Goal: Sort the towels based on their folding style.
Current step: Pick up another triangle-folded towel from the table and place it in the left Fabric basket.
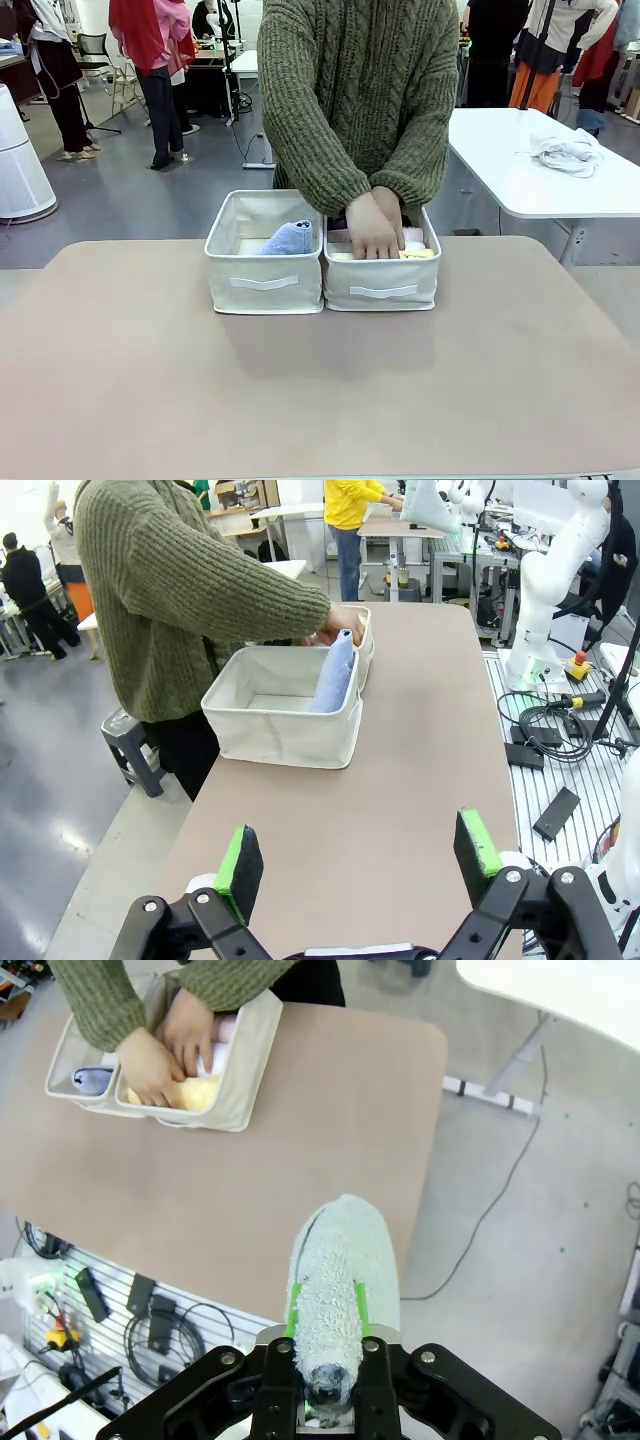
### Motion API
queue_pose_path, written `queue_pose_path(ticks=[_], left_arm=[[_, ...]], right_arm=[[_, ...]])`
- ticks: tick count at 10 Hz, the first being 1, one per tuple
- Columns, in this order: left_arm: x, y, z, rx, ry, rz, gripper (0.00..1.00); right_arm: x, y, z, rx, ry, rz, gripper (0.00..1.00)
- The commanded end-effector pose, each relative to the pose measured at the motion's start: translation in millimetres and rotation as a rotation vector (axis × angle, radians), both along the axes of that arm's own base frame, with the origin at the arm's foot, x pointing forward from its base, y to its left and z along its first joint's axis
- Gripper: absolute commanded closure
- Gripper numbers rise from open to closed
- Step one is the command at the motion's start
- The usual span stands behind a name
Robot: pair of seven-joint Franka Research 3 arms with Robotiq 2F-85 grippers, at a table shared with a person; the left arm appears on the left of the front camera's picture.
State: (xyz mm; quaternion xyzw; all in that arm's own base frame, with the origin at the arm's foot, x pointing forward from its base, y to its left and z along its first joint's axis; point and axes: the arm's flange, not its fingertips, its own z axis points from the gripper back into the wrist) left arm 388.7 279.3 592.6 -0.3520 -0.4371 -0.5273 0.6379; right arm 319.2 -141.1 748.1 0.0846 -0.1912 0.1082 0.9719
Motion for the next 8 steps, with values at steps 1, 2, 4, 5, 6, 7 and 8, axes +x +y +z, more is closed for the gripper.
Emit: queue_pose_path(ticks=[1, 2, 4, 5, 6, 7, 8], left_arm=[[-2, -1, 1, 0.0, -0.001, 0.0, 0.0], [-2, -1, 1, 0.0, -0.001, 0.0, 0.0], [-2, -1, 1, 0.0, -0.001, 0.0, 0.0], [-2, -1, 1, 0.0, -0.001, 0.0, 0.0], [-2, -1, 1, 0.0, -0.001, 0.0, 0.0], [-2, -1, 1, 0.0, -0.001, 0.0, 0.0], [-2, -1, 1, 0.0, -0.001, 0.0, 0.0]], right_arm=[[-2, 1, 2, -0.008, 0.007, -0.005, 1.0], [-2, 1, 2, -0.008, 0.007, -0.005, 1.0], [-2, 1, 2, -0.008, 0.007, -0.005, 1.0], [-2, 1, 2, -0.008, 0.007, -0.005, 1.0], [0, 0, 0, 0.0, 0.0, 0.0, 0.82], [23, 39, 3, -0.048, 0.002, 0.121, 0.82], [45, 86, 5, -0.087, -0.015, 0.257, 0.82]])
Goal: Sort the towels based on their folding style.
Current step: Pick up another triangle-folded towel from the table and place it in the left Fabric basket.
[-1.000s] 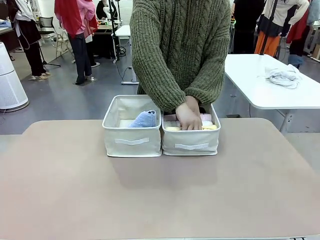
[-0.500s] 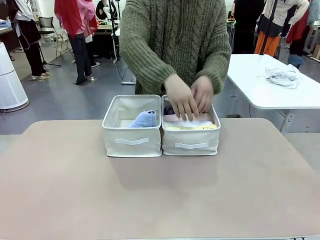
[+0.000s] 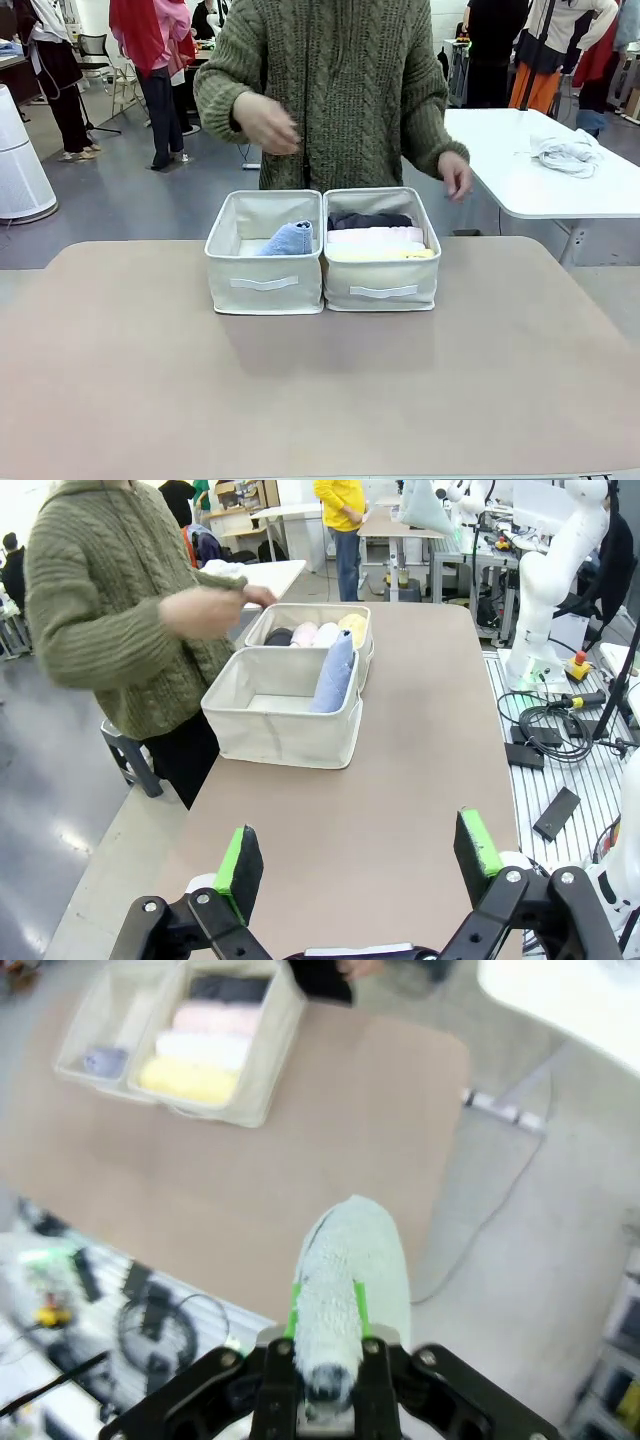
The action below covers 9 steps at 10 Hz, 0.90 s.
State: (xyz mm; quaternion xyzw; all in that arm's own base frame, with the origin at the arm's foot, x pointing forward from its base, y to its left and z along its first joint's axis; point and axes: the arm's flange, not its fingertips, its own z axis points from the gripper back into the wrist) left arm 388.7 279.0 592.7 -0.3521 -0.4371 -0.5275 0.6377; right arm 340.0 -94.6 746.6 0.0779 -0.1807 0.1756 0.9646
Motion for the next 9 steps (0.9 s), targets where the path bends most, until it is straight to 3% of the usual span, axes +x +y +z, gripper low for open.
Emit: queue_pose_path(ticks=[1, 4, 6, 7, 9], left_arm=[[-2, -1, 1, 0.0, -0.001, 0.001, 0.0], [-2, -1, 1, 0.0, -0.001, 0.001, 0.0], [-2, -1, 1, 0.0, -0.001, 0.001, 0.0], [-2, -1, 1, 0.0, -0.001, 0.001, 0.0], [-2, -1, 1, 0.0, -0.001, 0.001, 0.0]], right_arm=[[46, 88, 5, -0.074, -0.042, 0.241, 0.82], [75, 215, -17, -0.075, -0.14, 0.487, 0.82], [92, 257, -31, -0.099, -0.171, 0.517, 0.82], [80, 251, -37, -0.107, -0.158, 0.509, 0.82], [87, 268, -31, -0.09, -0.141, 0.508, 0.82]])
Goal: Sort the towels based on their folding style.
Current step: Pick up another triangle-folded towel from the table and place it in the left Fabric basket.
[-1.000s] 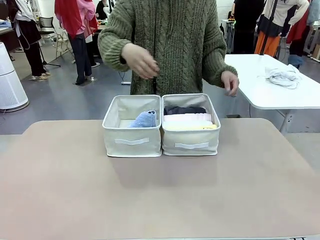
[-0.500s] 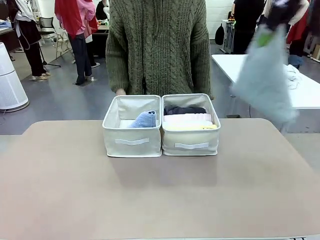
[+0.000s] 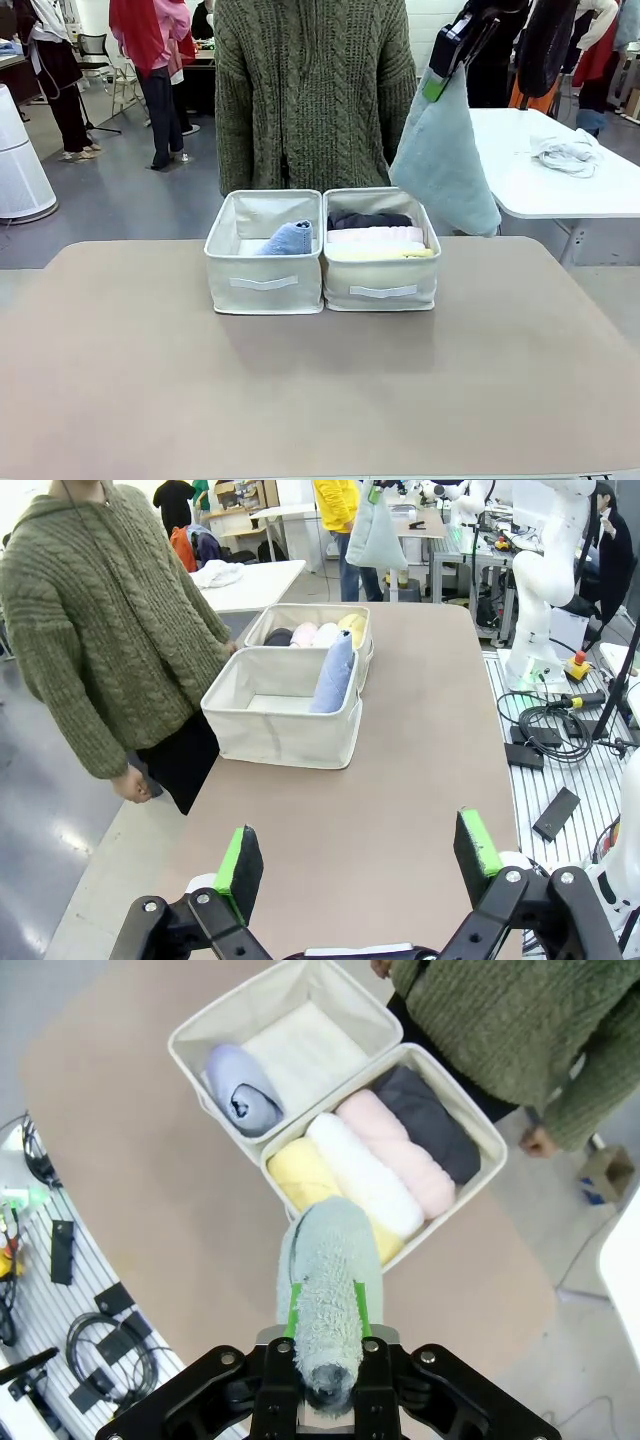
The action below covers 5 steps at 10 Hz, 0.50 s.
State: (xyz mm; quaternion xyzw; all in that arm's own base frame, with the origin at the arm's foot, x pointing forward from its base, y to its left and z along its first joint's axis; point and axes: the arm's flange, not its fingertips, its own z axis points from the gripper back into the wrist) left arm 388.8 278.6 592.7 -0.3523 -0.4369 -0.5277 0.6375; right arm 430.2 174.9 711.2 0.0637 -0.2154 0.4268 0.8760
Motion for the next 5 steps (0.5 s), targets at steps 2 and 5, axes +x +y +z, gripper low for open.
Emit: queue_pose_path(ticks=[2, 5], left_arm=[[-2.4, -0.2, 0.8, 0.0, -0.001, 0.001, 0.0], [-2.4, -0.2, 0.8, 0.0, -0.001, 0.001, 0.0]], right_arm=[[-3.5, -1.3, 4.4, 0.002, 0.004, -0.004, 0.82], [-1.1, -0.3, 1.0, -0.001, 0.001, 0.001, 0.82]])
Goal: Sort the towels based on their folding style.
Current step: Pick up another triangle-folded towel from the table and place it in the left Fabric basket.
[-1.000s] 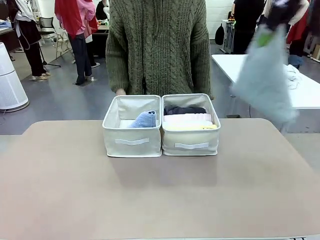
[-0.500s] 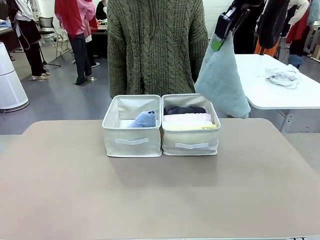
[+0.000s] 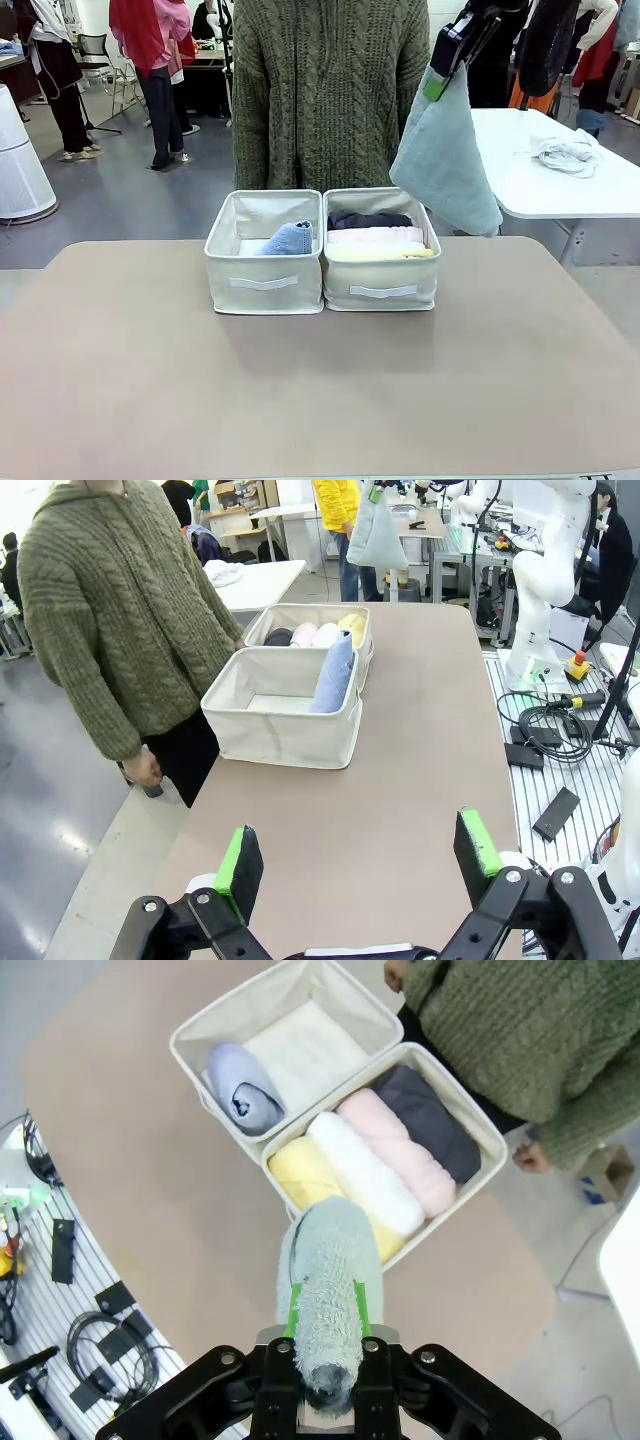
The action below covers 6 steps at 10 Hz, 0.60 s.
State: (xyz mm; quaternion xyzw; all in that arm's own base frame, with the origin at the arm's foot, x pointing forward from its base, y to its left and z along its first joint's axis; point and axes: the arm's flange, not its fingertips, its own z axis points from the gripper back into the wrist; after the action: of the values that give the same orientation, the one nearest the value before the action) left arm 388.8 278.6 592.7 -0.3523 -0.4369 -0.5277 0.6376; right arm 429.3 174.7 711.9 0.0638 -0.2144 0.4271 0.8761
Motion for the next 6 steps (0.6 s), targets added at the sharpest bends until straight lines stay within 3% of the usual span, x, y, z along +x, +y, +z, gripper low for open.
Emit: queue_pose_path(ticks=[1, 4, 6], left_arm=[[-2, 0, 1, 0.0, -0.001, 0.001, 0.0], [-2, 0, 1, 0.0, -0.001, 0.001, 0.0], [-2, 0, 1, 0.0, -0.001, 0.001, 0.0]], right_arm=[[24, 23, 1, -0.033, -0.022, 0.079, 0.82], [77, 78, 0, -0.042, -0.07, 0.247, 0.82], [116, 113, -4, 0.049, -0.166, 0.341, 0.82]])
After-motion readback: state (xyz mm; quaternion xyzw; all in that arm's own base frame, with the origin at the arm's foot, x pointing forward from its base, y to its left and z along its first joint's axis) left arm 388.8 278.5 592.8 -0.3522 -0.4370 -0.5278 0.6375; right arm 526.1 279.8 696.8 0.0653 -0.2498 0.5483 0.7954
